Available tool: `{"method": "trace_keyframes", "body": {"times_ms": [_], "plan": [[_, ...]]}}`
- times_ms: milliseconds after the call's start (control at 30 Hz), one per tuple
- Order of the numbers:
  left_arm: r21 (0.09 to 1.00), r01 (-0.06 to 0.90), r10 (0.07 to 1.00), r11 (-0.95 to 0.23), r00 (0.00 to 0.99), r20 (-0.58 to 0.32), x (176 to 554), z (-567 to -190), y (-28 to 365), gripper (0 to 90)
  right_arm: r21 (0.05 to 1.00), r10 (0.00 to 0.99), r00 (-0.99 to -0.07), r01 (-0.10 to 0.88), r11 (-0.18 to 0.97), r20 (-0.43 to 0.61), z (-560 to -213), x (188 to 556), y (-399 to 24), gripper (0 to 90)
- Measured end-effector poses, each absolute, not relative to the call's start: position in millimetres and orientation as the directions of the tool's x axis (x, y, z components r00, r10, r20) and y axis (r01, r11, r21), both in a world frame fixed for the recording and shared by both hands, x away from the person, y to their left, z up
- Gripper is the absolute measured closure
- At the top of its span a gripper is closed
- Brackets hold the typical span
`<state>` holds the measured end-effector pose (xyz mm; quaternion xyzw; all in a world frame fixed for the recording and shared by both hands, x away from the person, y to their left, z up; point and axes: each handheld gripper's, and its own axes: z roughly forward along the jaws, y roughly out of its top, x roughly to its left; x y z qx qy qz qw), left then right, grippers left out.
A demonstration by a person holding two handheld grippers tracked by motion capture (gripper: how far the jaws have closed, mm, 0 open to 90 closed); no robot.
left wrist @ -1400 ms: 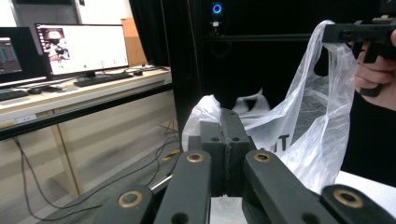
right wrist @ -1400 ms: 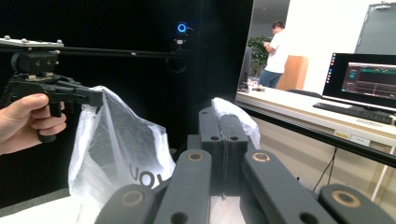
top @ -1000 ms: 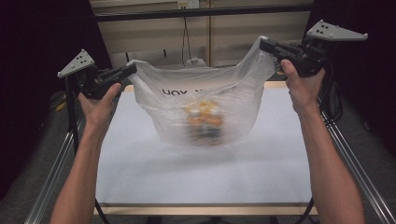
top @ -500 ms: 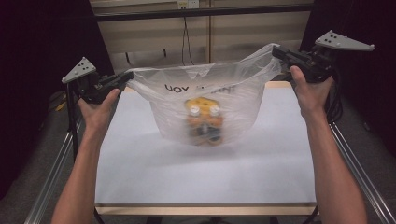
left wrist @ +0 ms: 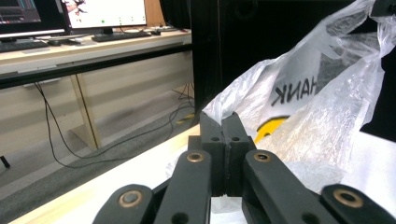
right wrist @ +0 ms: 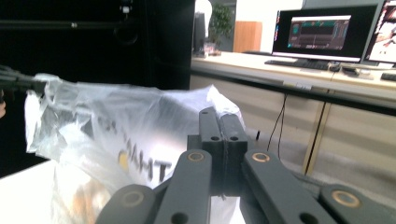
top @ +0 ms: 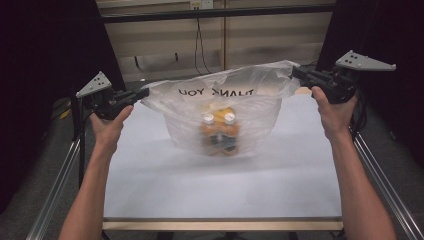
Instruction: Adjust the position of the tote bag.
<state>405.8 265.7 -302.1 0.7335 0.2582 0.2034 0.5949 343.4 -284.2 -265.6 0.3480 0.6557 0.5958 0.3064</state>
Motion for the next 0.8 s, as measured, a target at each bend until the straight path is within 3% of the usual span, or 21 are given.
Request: {"method": "trace_keyframes", "body": {"times_ms": [500,800], "plan": [[0.948,0.196,0.631,-0.251,0.776,0.007,413.3,-326.0,261.4,90.0,0.98,0.83,-0.557,0.172,0.102,0.011,-289.2,351.1,-281.7,90.0],[0.948,0.152,0.605,-0.278,0.794,0.05,388.1,-313.8,271.8,90.0,0.983,0.817,-0.576,0.149,0.111,-0.004,-293.0,316.4,-288.0,90.0]]}}
